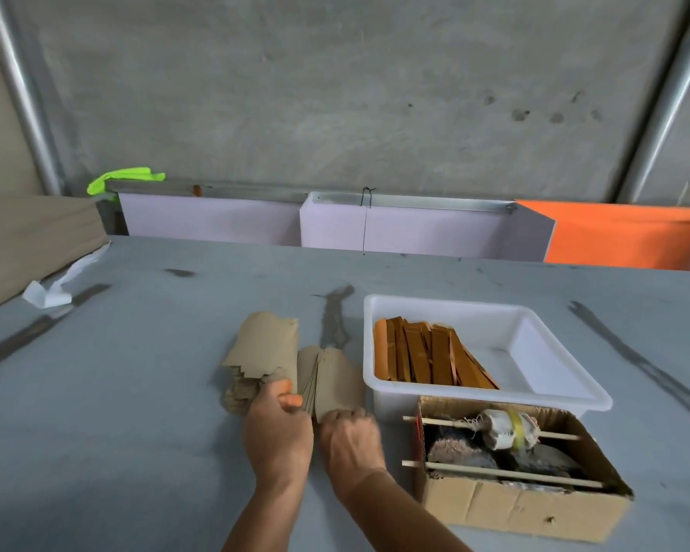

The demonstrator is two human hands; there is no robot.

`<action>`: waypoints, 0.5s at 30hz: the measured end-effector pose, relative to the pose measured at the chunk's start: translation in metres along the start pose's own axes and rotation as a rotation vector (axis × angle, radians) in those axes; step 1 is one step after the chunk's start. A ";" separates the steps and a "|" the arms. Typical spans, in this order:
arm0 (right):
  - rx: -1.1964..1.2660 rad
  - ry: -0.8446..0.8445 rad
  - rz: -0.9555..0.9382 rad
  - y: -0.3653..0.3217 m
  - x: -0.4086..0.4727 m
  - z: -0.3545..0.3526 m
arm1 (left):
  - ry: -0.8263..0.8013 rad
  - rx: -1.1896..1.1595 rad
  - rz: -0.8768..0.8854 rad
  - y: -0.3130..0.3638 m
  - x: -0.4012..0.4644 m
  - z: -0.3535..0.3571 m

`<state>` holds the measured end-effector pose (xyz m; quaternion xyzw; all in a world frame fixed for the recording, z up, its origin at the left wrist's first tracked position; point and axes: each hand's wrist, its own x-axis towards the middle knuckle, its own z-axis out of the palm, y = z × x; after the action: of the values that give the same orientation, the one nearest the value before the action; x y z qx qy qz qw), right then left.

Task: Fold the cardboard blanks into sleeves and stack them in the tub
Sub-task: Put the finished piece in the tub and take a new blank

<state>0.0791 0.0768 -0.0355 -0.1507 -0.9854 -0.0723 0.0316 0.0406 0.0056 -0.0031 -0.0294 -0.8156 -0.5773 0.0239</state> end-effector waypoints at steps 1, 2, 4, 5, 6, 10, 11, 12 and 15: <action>0.000 0.008 -0.012 0.001 0.000 -0.003 | -0.001 -0.012 -0.001 0.000 0.000 -0.001; 0.007 0.017 -0.023 0.002 -0.001 -0.004 | 0.000 -0.018 -0.002 0.001 -0.001 -0.001; 0.047 -0.002 -0.011 0.003 -0.005 -0.009 | 0.008 -0.017 0.014 0.004 -0.002 -0.002; 0.060 -0.018 0.008 0.004 -0.008 -0.012 | 0.009 -0.016 0.028 0.005 -0.003 -0.003; 0.076 -0.025 0.027 0.005 -0.010 -0.013 | 0.010 -0.022 0.038 0.006 -0.004 -0.004; 0.147 0.156 0.090 0.000 -0.030 -0.041 | 0.025 0.026 0.103 0.004 -0.005 -0.014; 0.169 0.235 0.083 0.001 -0.037 -0.050 | 0.016 0.062 0.148 0.003 -0.005 -0.017; 0.193 0.325 0.057 0.002 -0.046 -0.056 | -0.006 0.099 0.203 0.003 -0.006 -0.019; 0.369 0.548 0.100 0.015 -0.069 -0.062 | -0.122 0.160 0.366 0.006 -0.009 -0.027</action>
<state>0.1514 0.0611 0.0216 -0.1658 -0.9281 0.0713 0.3257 0.0502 -0.0182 0.0104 -0.2101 -0.8399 -0.4939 0.0811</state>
